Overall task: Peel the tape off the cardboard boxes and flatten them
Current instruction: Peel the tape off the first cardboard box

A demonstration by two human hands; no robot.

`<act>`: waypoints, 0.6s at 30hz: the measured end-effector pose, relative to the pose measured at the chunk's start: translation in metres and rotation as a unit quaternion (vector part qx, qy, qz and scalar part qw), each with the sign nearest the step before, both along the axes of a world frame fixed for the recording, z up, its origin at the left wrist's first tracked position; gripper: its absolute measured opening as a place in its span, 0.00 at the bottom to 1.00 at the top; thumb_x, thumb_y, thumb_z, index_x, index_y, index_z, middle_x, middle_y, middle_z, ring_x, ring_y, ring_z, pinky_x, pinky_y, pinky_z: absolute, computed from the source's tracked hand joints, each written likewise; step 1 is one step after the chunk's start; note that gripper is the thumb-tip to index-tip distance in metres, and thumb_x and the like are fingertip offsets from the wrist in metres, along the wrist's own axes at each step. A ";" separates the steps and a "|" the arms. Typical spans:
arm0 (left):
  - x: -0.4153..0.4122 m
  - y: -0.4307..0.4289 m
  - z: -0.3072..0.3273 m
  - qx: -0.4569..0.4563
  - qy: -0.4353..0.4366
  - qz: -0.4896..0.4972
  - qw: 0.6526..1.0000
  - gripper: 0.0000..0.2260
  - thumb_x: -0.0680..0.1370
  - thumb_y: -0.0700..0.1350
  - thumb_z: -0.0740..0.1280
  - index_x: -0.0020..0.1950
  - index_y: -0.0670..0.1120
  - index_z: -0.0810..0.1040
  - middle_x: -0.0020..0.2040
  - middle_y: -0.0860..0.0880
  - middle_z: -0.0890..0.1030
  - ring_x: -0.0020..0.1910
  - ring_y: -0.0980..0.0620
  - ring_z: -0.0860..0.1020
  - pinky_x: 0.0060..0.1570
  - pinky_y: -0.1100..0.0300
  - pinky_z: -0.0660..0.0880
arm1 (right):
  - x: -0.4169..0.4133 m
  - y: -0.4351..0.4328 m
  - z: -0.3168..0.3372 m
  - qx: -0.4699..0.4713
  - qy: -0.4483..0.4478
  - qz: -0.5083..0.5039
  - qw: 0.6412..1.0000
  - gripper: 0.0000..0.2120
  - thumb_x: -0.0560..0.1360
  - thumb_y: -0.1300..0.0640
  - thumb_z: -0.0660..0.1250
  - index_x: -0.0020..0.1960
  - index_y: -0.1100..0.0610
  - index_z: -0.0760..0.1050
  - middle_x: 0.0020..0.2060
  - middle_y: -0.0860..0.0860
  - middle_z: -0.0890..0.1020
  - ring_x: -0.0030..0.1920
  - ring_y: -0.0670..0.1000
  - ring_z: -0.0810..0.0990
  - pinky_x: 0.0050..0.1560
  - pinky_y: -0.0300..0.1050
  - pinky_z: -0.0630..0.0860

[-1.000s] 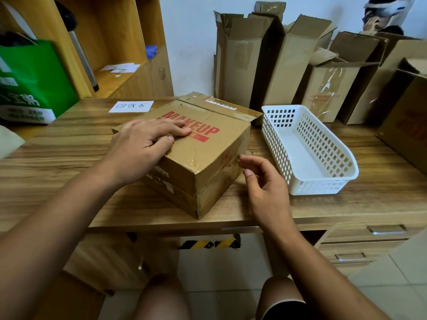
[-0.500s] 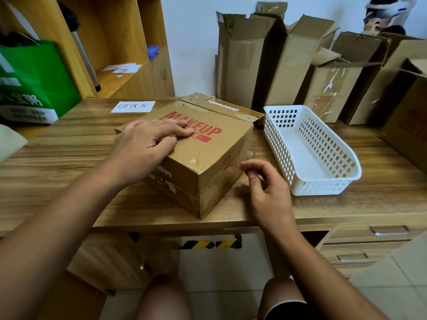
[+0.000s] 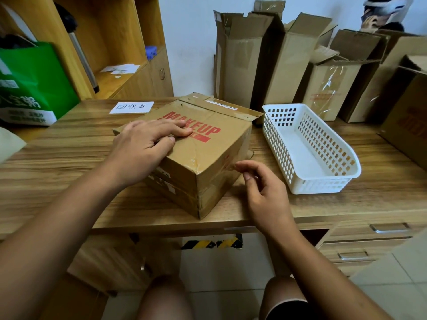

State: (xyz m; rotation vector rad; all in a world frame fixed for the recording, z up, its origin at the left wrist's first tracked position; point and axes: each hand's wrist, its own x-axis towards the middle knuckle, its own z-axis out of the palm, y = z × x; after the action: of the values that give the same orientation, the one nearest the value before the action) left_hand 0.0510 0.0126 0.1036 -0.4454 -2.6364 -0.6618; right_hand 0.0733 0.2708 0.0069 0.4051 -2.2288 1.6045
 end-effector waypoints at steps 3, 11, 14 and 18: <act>0.000 -0.001 -0.001 -0.002 -0.003 0.001 1.000 0.20 0.77 0.57 0.53 0.64 0.65 0.78 0.67 0.66 0.74 0.67 0.65 0.68 0.67 0.48 0.62 | -0.003 0.001 0.000 -0.022 0.011 -0.011 1.000 0.16 0.82 0.66 0.62 0.66 0.52 0.77 0.63 0.42 0.80 0.66 0.38 0.75 0.66 0.33 0.72; 0.000 0.000 0.000 -0.004 -0.005 0.002 1.000 0.20 0.77 0.55 0.54 0.64 0.64 0.79 0.68 0.67 0.74 0.68 0.65 0.68 0.67 0.48 0.61 | -0.002 0.002 -0.002 0.000 0.012 -0.016 1.000 0.17 0.82 0.67 0.62 0.66 0.53 0.79 0.61 0.43 0.82 0.64 0.38 0.77 0.64 0.30 0.71; 0.001 0.000 0.000 -0.002 -0.006 0.002 1.000 0.21 0.76 0.55 0.54 0.63 0.63 0.79 0.68 0.67 0.74 0.69 0.65 0.68 0.66 0.48 0.62 | -0.003 0.003 -0.001 0.014 0.011 -0.014 1.000 0.18 0.81 0.68 0.62 0.65 0.53 0.80 0.60 0.43 0.82 0.63 0.38 0.78 0.64 0.31 0.72; 0.001 0.001 0.000 -0.007 -0.009 0.006 1.000 0.20 0.77 0.54 0.54 0.64 0.64 0.79 0.68 0.67 0.73 0.67 0.67 0.67 0.62 0.53 0.60 | -0.002 0.002 0.000 0.016 0.012 0.002 1.000 0.16 0.82 0.67 0.61 0.64 0.54 0.79 0.58 0.43 0.82 0.61 0.39 0.78 0.62 0.32 0.73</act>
State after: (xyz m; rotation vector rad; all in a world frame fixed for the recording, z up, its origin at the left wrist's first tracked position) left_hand 0.0522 0.0135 0.1040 -0.4295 -2.6611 -0.6469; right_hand 0.0718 0.2728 0.0064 0.4343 -2.2390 1.5600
